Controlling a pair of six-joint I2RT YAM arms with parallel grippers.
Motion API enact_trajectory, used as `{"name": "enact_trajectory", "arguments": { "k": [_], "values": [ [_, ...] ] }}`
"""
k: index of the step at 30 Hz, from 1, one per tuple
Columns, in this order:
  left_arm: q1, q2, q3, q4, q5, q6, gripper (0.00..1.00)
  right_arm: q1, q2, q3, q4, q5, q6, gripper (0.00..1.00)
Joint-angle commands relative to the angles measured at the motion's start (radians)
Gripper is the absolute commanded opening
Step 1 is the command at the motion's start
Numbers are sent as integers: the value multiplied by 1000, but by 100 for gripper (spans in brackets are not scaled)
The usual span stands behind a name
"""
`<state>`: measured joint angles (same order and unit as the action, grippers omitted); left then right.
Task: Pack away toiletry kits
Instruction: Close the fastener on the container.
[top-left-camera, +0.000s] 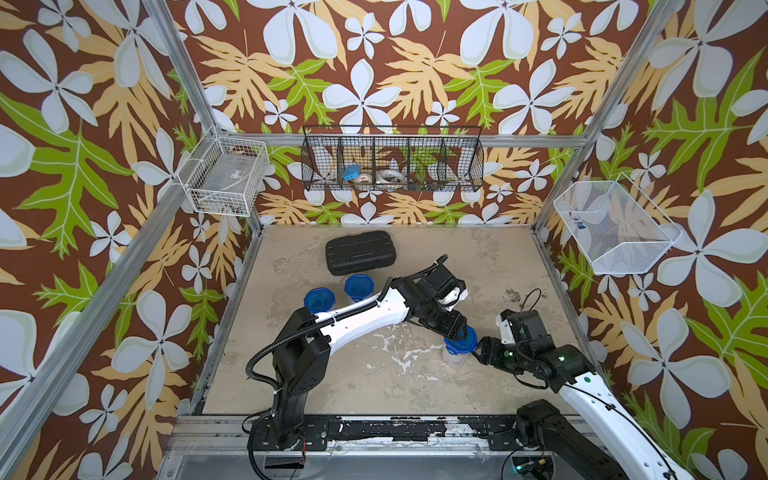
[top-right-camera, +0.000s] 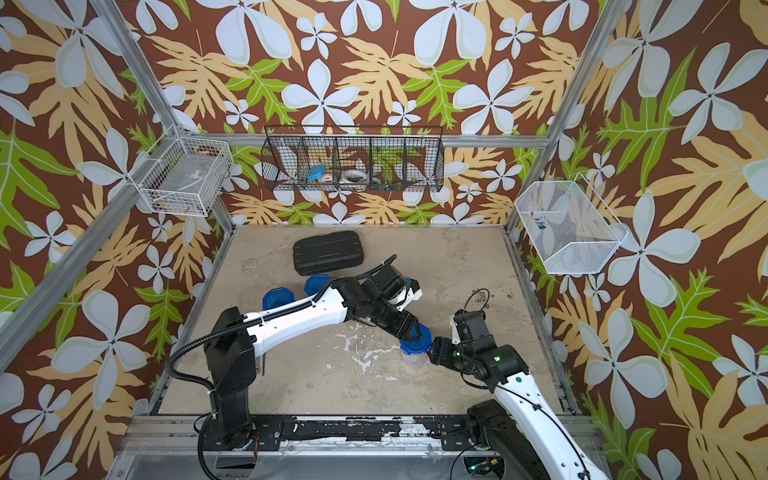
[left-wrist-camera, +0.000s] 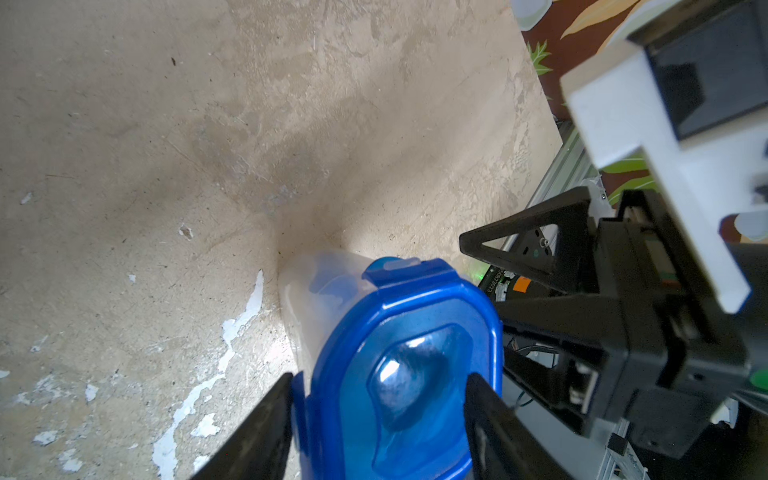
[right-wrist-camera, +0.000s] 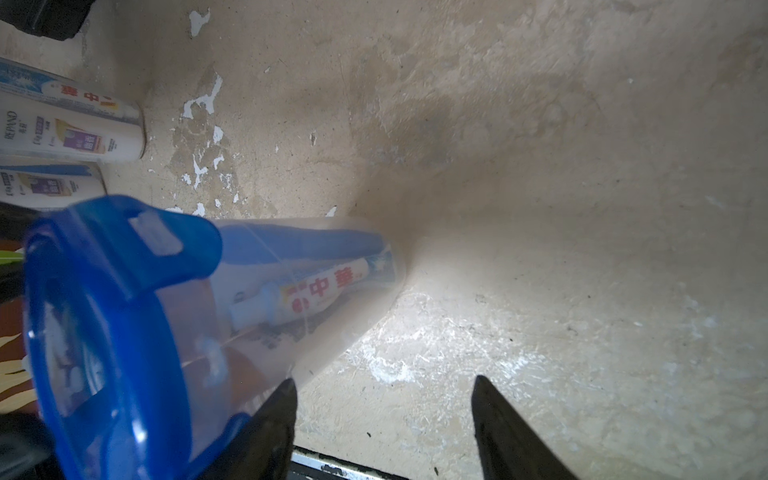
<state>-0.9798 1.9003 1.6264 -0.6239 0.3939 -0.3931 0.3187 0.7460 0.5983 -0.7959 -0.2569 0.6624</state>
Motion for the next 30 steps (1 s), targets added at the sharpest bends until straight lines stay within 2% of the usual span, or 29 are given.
{"name": "enact_trajectory", "arguments": {
  "k": [1, 9, 23, 25, 27, 29, 30],
  "values": [
    [-11, 2, 0, 77, 101, -18, 65, -1, -1, -5, 100, -41, 6, 67],
    [-10, 32, 74, -52, -65, 39, 73, 0, -33, -25, 74, -28, 12, 67],
    [-8, 50, 142, -139, -188, 106, 86, 0, -53, -27, 35, 8, 23, 70],
    [-8, 44, 156, -147, -197, 123, 86, 0, -48, -20, 25, 16, 25, 72],
    [-14, 33, 167, -155, -211, 143, 87, -1, -45, -13, 11, 27, 25, 82],
    [-22, 17, 170, -166, -240, 159, 90, 0, -42, -6, -7, 44, 23, 89],
    [-26, 13, 170, -172, -248, 164, 96, 0, -41, -5, -16, 48, 23, 91]
  ]
}}
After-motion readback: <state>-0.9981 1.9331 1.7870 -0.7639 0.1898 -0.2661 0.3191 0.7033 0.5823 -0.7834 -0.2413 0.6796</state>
